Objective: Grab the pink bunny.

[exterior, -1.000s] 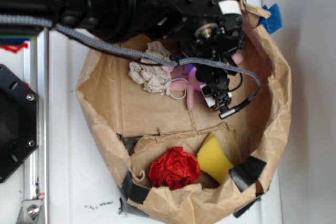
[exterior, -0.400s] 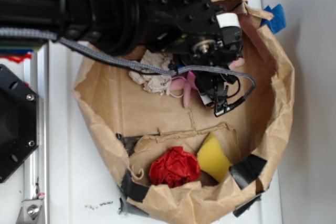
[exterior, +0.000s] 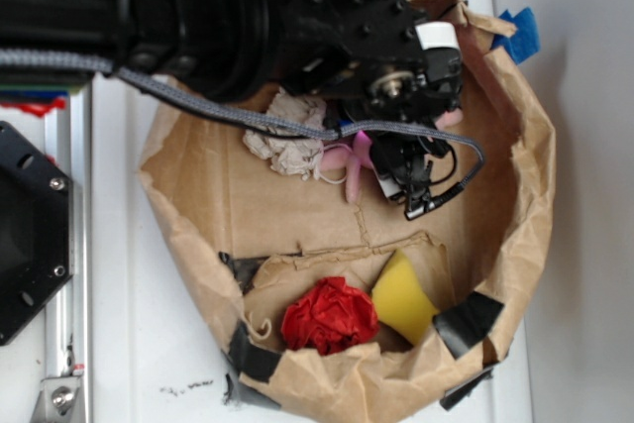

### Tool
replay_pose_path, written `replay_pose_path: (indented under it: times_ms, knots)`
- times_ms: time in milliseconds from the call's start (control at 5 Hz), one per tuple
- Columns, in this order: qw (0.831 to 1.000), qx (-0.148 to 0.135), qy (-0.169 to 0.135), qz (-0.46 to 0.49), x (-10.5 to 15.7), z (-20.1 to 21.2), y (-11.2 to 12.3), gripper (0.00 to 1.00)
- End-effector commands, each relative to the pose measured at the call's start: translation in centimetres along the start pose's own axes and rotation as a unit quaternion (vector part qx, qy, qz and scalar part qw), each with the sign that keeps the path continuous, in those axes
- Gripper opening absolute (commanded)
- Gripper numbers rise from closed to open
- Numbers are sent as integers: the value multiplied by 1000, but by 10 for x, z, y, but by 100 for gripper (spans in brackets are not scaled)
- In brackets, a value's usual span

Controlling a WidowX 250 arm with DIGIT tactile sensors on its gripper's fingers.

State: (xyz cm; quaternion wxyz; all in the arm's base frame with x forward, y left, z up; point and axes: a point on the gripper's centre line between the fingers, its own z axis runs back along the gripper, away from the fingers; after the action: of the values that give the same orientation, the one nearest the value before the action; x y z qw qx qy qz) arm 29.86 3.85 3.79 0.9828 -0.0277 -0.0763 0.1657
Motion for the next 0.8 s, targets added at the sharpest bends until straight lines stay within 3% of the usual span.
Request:
replay_pose_path:
  times_ms: [0,200,600]
  knots:
    - [997,-37,-9,-62,-10,89,-33,0]
    - [994,-53,-8,-97,-26,135,-35,0]
    - [992,-61,11,-112,-24,159,-30,0]
